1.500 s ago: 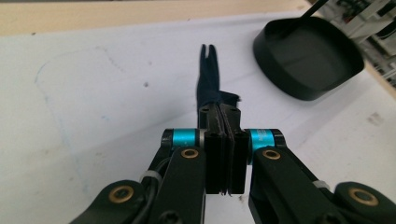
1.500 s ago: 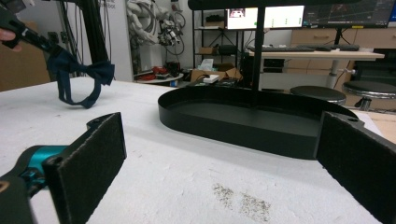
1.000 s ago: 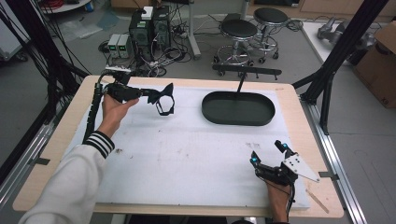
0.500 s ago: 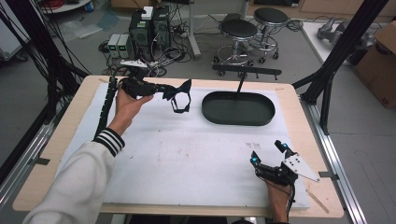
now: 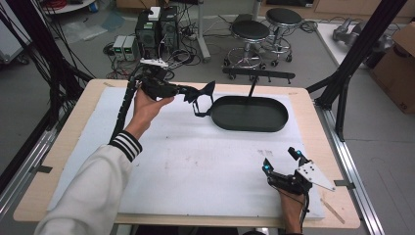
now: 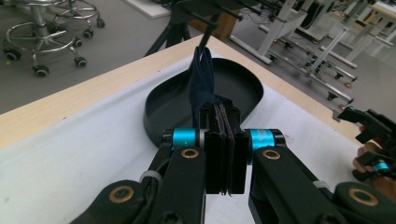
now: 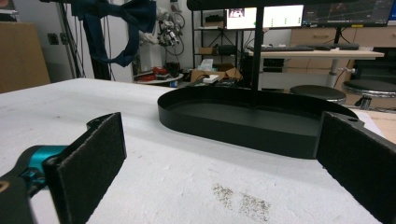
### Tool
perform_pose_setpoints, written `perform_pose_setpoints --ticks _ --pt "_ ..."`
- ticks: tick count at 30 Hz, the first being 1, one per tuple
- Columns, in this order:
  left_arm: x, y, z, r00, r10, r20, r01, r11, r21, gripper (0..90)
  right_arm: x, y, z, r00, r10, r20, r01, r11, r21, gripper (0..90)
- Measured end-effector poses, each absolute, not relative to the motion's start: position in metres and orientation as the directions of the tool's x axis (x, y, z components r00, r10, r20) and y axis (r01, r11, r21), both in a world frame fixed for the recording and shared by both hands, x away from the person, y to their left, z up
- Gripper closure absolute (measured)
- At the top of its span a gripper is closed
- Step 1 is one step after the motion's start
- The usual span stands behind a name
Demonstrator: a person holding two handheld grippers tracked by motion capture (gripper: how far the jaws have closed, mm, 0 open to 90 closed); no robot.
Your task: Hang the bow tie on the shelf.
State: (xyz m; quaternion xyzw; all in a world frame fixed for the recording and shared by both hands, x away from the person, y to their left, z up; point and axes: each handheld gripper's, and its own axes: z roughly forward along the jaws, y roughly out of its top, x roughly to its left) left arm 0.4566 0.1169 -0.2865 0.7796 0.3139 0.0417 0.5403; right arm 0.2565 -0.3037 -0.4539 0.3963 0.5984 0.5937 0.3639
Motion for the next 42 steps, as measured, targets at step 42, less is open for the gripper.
perform_pose_setpoints --ticks 42 --pt "0.491 0.029 -0.244 0.843 0.504 -0.187 0.338 -0.225 0.914 88.4 0.254 -0.304 -0.454 -0.419 0.907 0.044 0.039 -0.03 0.999 1.2"
